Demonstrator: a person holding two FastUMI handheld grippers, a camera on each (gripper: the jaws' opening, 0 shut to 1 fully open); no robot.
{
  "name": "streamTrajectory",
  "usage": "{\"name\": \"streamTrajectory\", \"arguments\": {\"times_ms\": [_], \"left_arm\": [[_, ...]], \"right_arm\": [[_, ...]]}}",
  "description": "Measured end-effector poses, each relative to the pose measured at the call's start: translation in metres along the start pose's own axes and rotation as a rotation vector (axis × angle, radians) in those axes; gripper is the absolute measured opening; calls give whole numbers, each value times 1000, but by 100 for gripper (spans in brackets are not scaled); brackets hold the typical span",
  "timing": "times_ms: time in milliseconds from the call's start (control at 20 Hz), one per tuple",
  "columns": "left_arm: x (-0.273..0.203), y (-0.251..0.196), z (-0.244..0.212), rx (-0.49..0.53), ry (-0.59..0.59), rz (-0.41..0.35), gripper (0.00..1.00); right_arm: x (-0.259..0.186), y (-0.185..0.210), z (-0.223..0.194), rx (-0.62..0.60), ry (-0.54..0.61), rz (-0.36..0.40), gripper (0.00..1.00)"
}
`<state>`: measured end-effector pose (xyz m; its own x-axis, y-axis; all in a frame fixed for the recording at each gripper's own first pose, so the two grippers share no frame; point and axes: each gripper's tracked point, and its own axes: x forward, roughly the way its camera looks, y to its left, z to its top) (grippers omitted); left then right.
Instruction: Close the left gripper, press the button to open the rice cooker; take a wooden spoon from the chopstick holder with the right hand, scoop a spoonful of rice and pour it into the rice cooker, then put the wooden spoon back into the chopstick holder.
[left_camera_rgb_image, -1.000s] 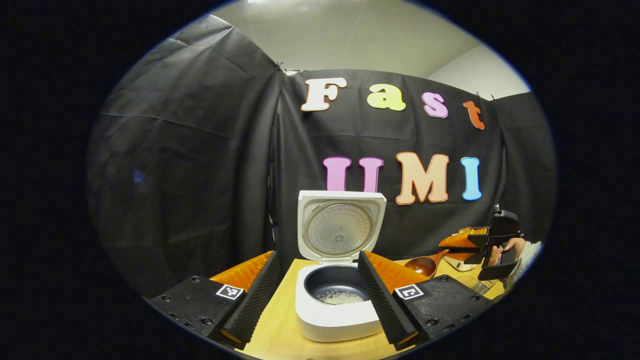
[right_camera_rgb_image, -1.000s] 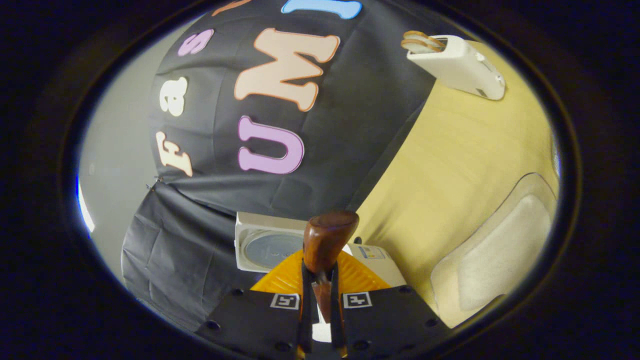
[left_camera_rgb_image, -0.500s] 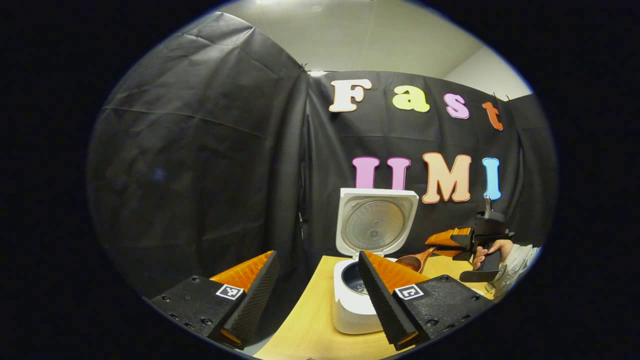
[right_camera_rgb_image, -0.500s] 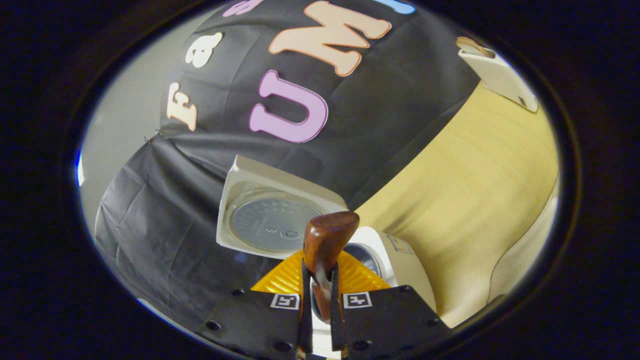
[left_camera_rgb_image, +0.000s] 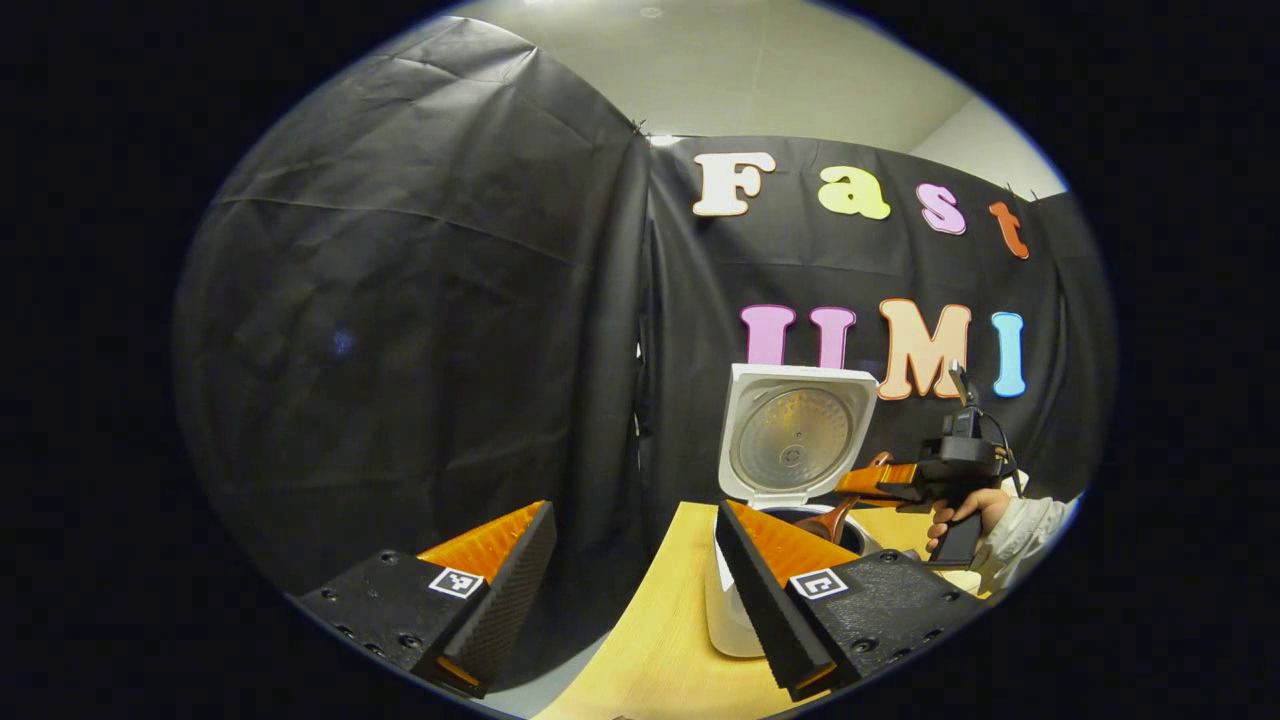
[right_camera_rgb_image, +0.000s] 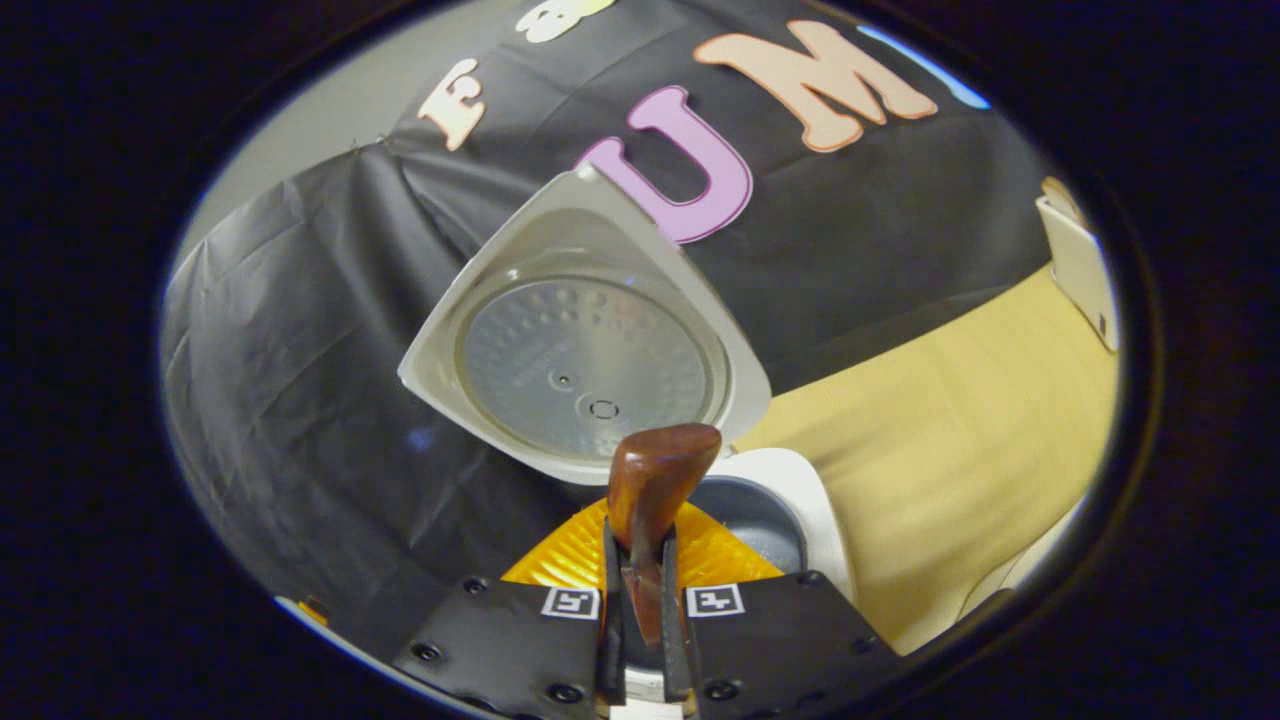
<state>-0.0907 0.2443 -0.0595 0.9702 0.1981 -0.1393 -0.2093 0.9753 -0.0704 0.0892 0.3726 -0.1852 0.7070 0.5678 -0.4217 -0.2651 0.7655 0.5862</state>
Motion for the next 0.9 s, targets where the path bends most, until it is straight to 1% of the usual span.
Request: {"name": "streamTrajectory", "arguments": {"times_ms": [150,200,250,300,500,650,800,850,900], "left_arm": [[2,1,-1,-5,-1,-6,94],[3,-1,-2,-7,-1,-10,95],[3,-2,-2,-8,-1,-13,94],[3,-3,-2,-10,0,-15,95],[3,-5,-2,-15,-5,-23,95],[8,-5,-2,-22,-11,-30,94],[10,-7,-1,-30,-15,-40,95],[10,-9,-1,-32,-17,-44,93],[10,-11,0,-33,-19,-48,95]], "right_arm": [[0,4,-4,-130,-11,-18,17],[0,8,-4,-178,-12,-23,15],[0,13,-4,-228,-18,-26,17],[-1,16,-4,-275,-22,-27,15],[-7,24,-6,-457,-47,-31,15],[-13,34,-4,-594,-84,-34,15],[-21,45,2,-758,-138,-37,19],[-25,47,4,-806,-162,-42,17],[-30,50,6,-844,-183,-45,17]]}}
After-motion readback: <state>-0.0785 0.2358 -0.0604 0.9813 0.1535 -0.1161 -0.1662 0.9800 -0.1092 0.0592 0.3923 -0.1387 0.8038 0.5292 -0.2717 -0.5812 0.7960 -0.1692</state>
